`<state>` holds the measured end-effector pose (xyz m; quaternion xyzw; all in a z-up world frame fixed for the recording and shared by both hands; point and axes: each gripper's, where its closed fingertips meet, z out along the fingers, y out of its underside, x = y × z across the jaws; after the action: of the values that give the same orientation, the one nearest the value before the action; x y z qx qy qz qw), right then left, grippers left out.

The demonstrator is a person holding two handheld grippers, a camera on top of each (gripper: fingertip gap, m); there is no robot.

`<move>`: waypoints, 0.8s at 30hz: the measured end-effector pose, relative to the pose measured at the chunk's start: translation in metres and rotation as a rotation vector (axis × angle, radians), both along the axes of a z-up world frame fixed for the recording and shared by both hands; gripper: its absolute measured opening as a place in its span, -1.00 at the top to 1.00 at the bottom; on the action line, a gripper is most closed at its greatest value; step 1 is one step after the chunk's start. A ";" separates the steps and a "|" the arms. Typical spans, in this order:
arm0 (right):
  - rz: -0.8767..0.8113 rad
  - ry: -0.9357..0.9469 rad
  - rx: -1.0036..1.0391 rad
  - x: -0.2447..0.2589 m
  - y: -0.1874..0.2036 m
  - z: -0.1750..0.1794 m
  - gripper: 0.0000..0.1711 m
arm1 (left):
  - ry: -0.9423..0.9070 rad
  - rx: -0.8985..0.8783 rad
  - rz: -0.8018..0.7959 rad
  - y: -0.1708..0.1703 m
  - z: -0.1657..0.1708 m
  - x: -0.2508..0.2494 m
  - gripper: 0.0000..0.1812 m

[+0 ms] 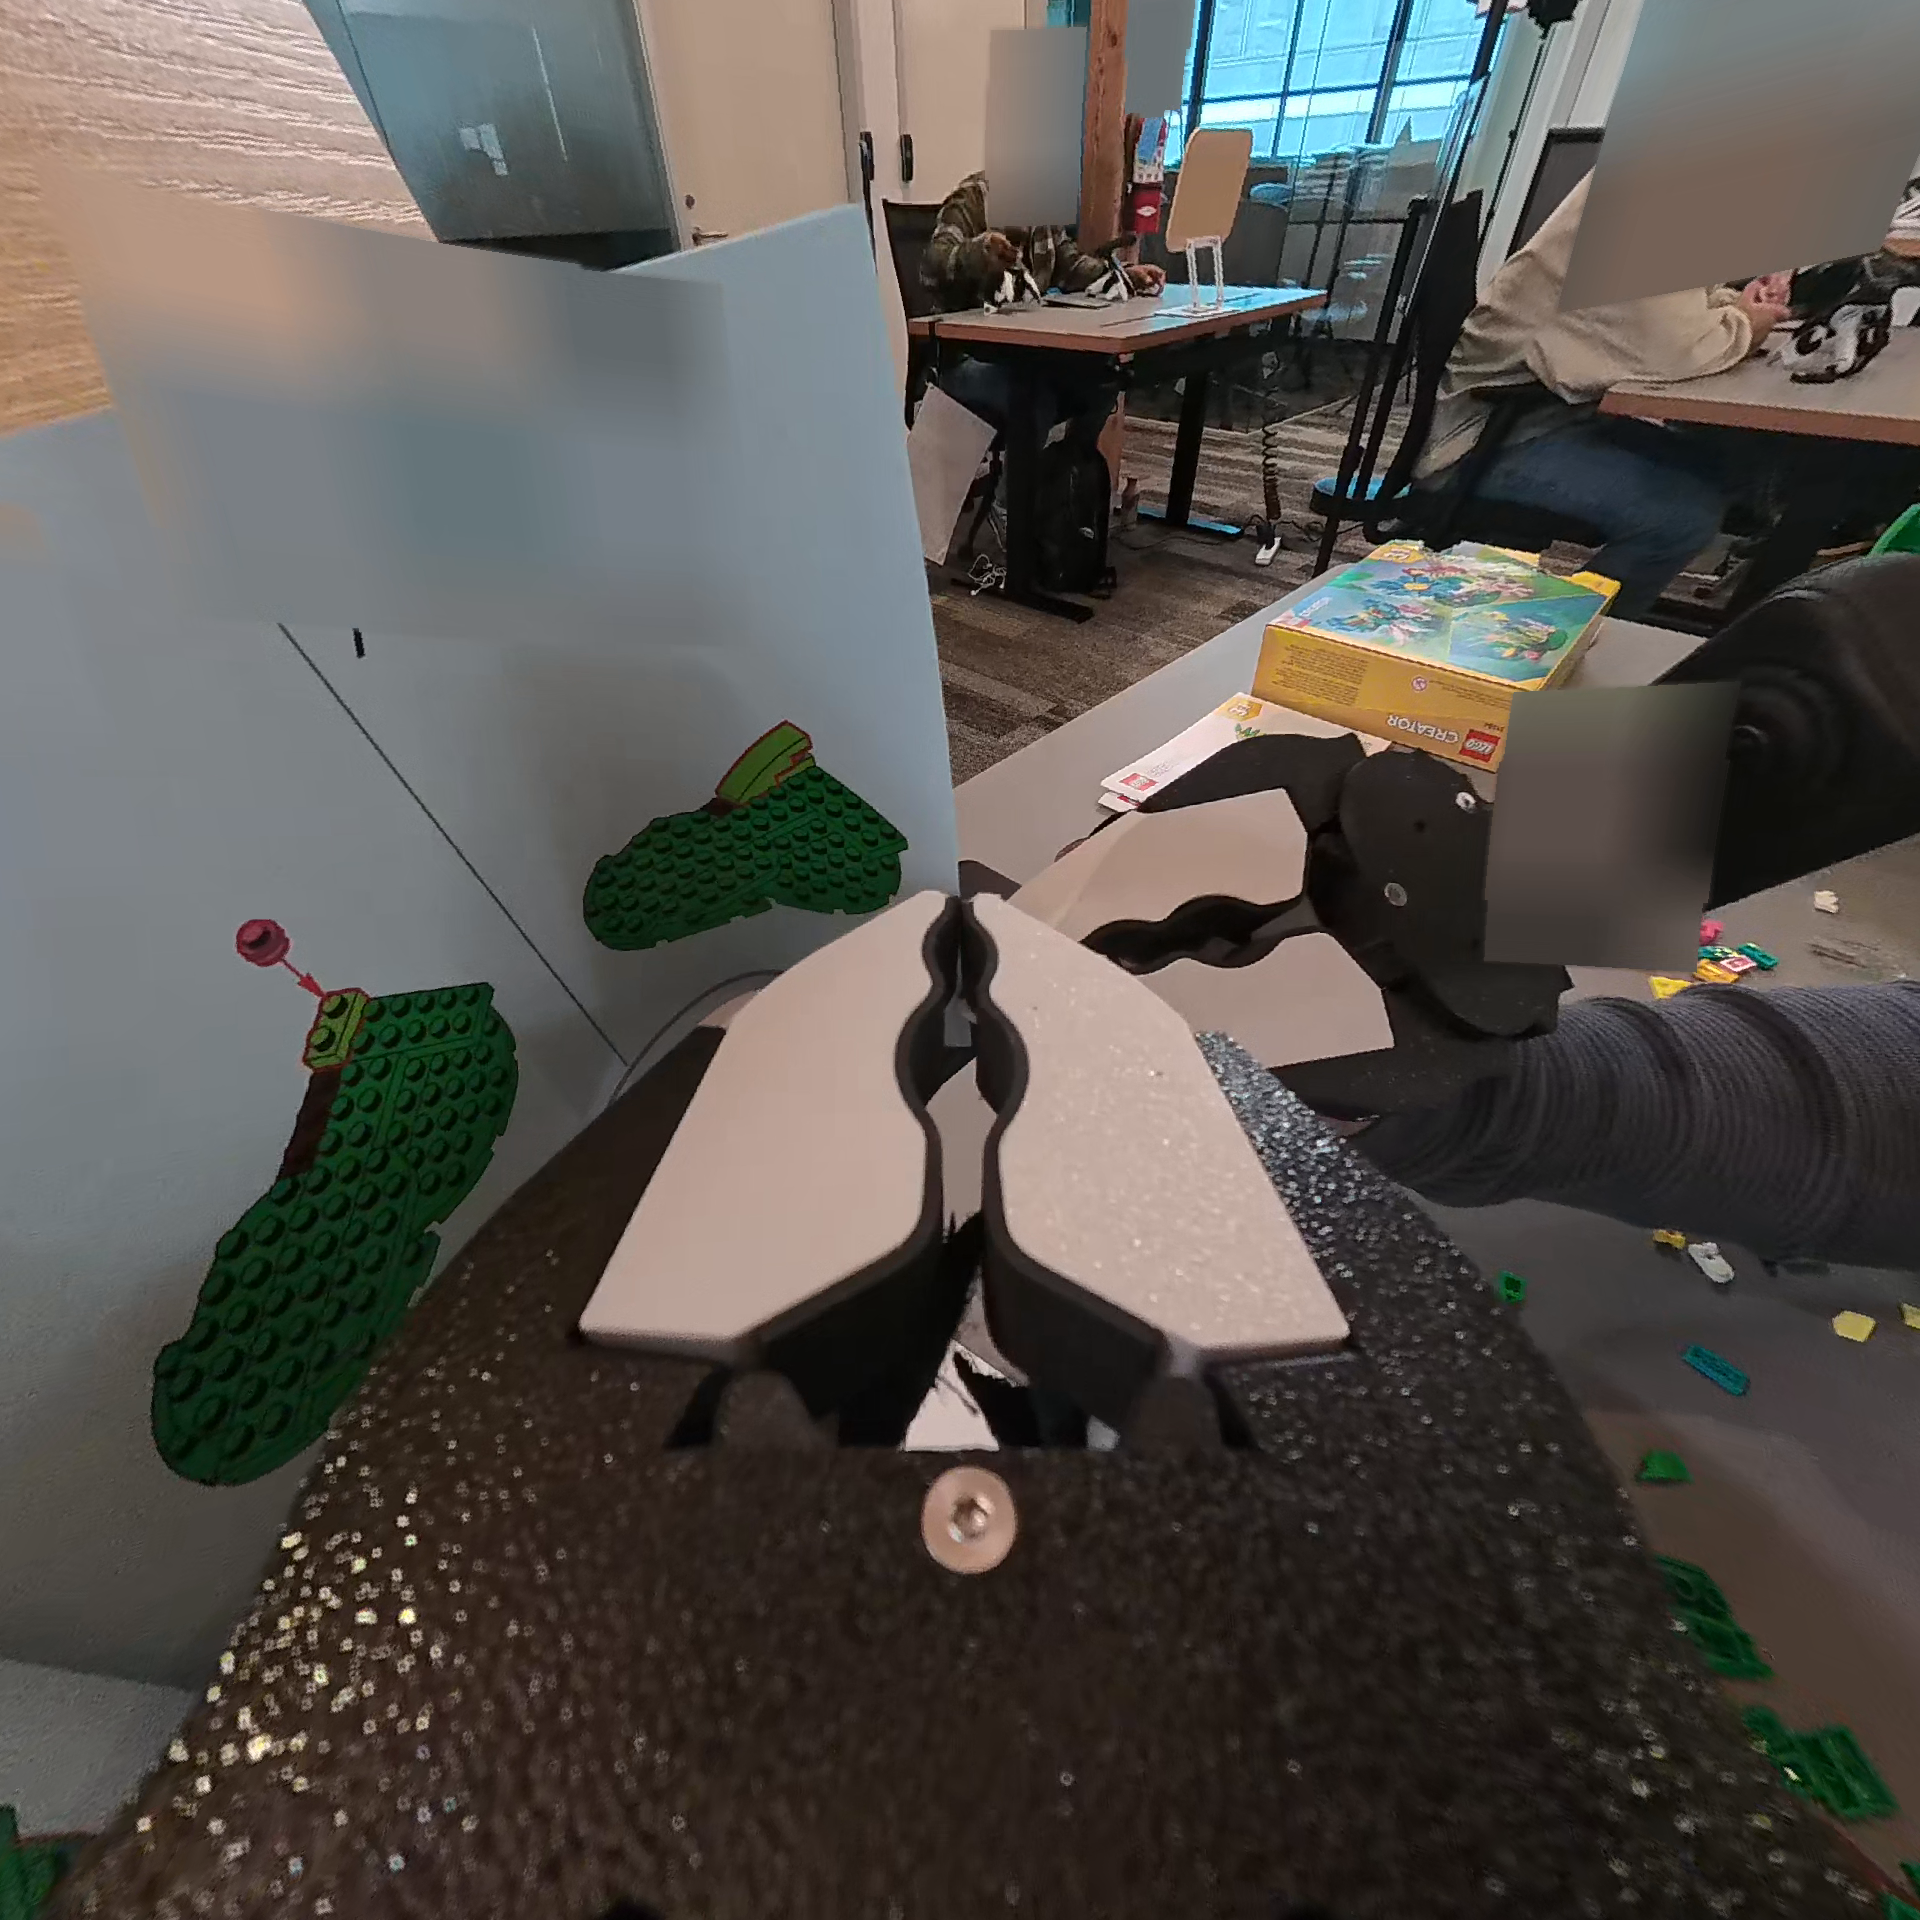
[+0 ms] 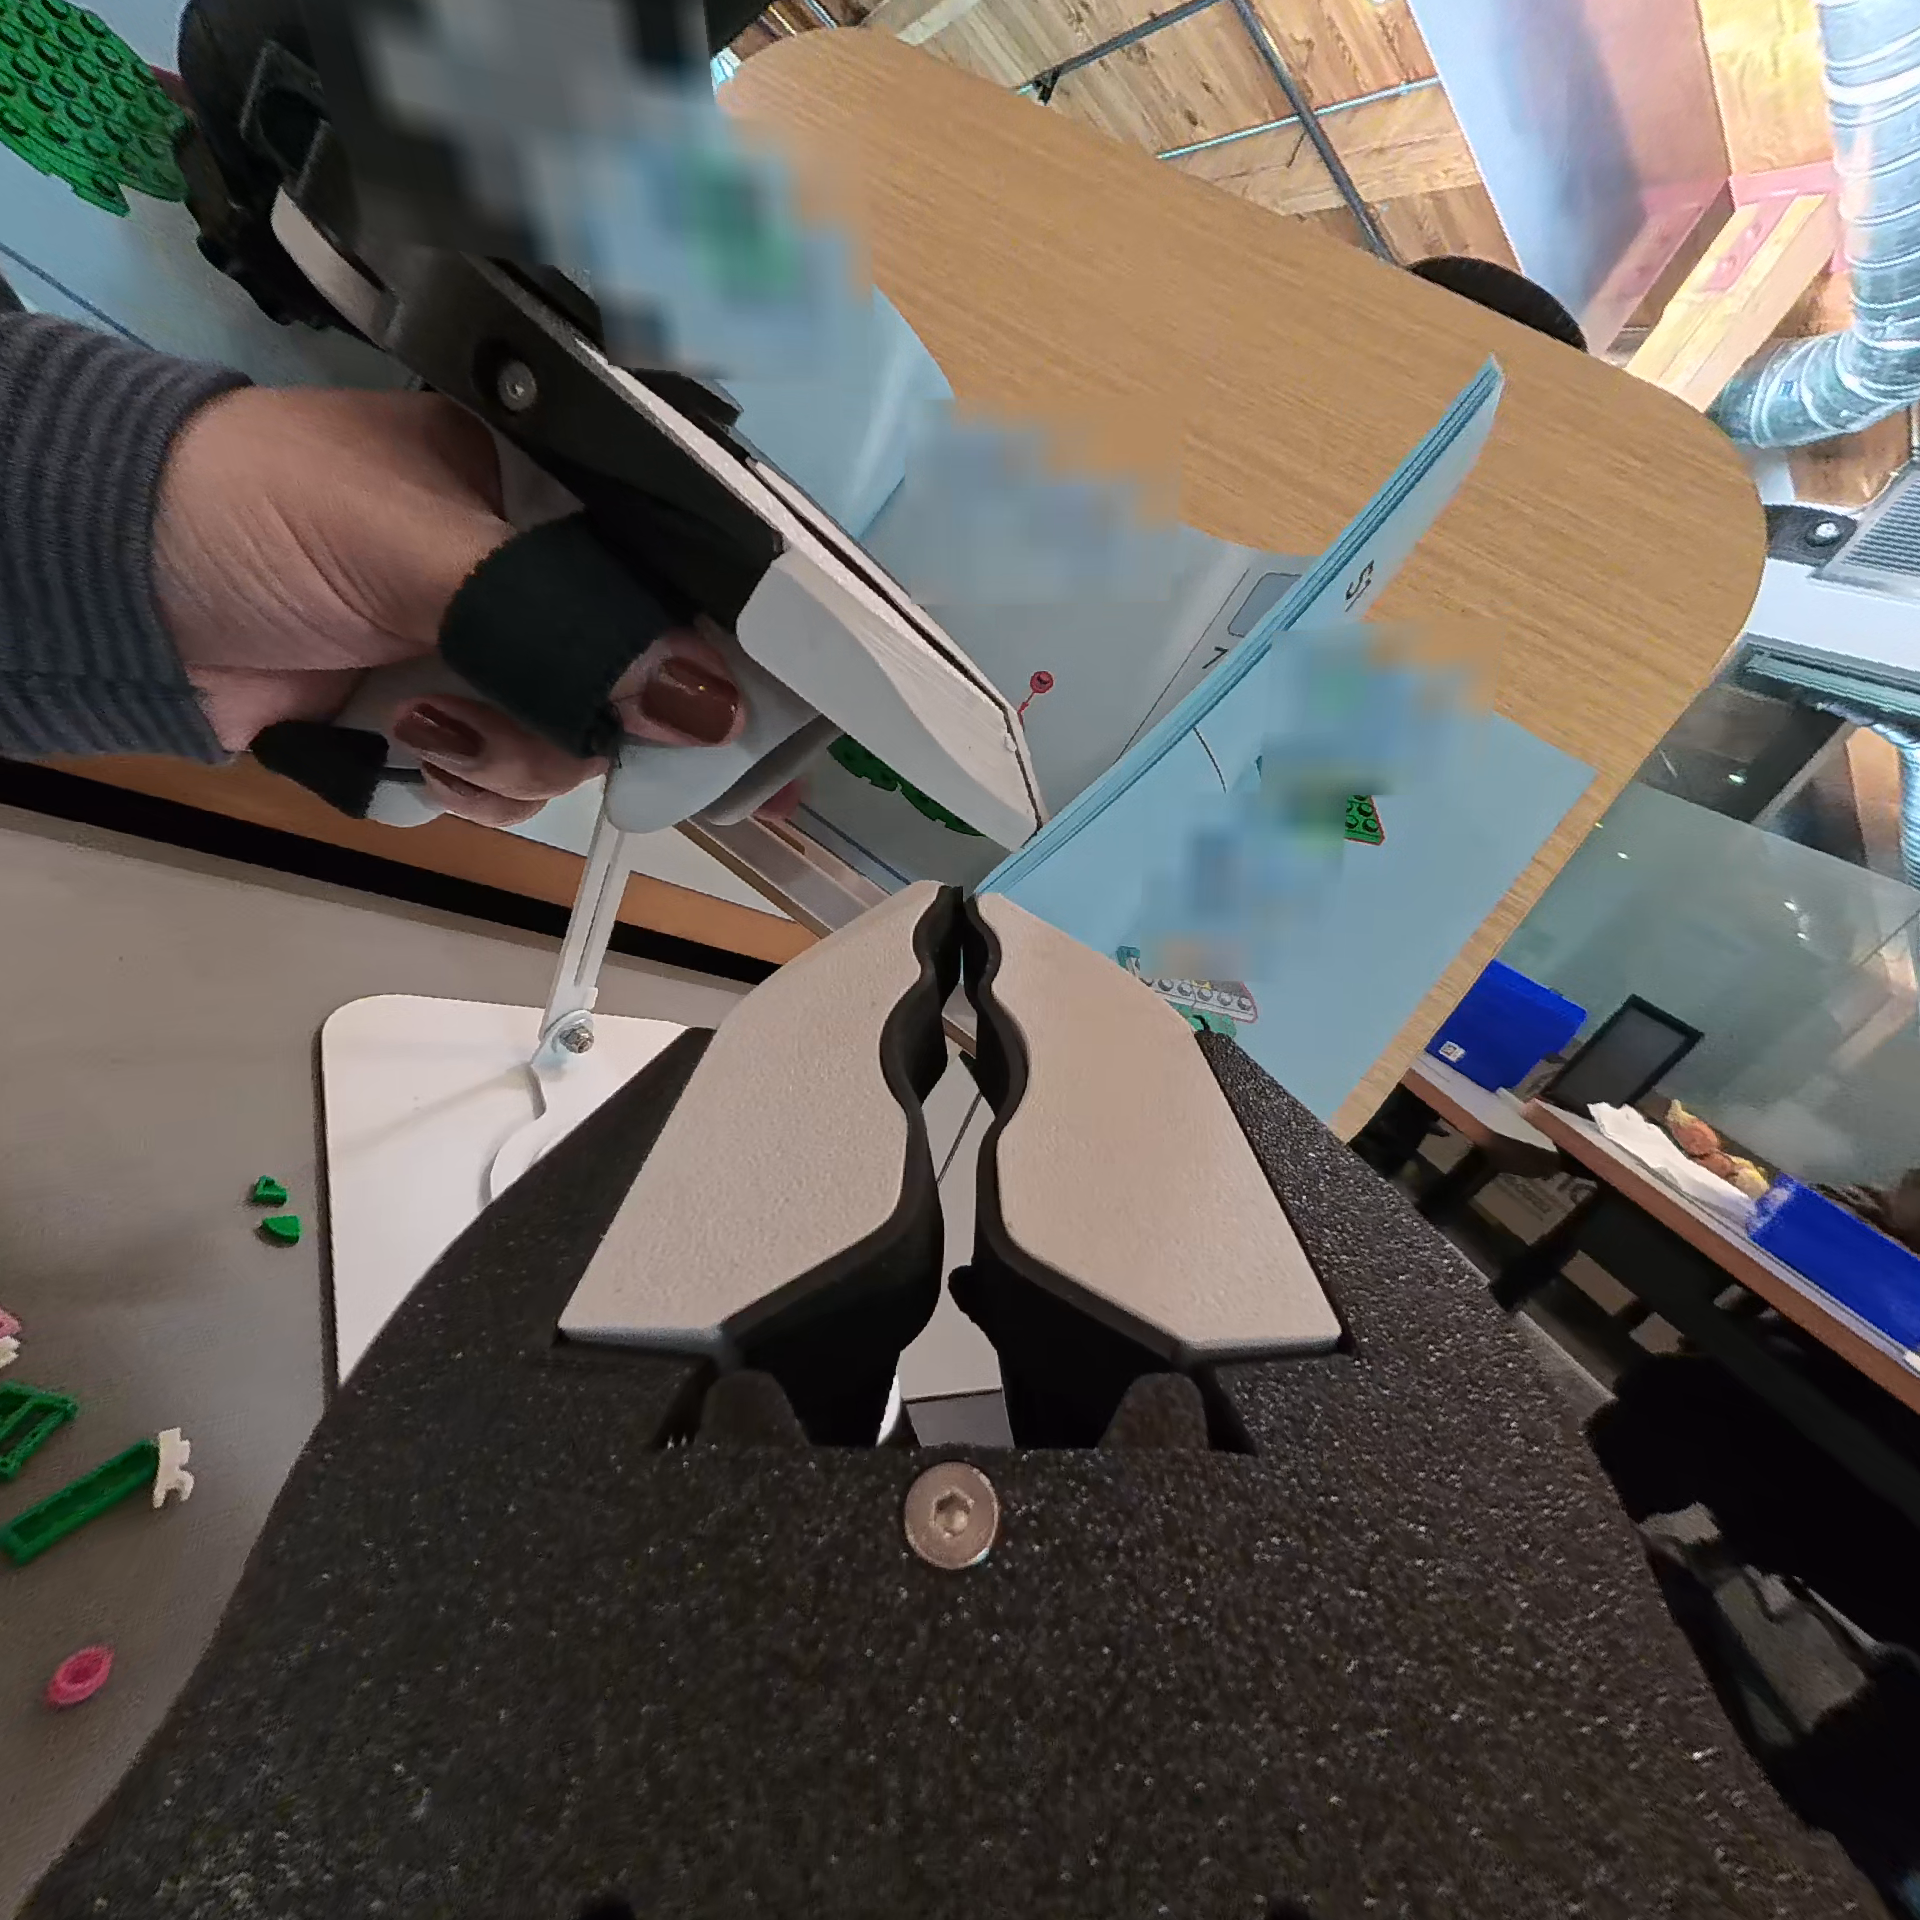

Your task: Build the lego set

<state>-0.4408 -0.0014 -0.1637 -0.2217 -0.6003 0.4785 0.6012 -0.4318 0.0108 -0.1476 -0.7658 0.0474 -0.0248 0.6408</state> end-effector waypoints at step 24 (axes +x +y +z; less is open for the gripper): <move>-0.002 0.005 -0.012 0.001 0.003 0.002 1.00 | 0.012 0.023 0.035 0.003 0.006 -0.003 0.76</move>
<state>-0.4394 0.0014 -0.1621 -0.2247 -0.5956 0.4820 0.6021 -0.4345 0.0137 -0.1412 -0.7593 0.0384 -0.0085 0.6496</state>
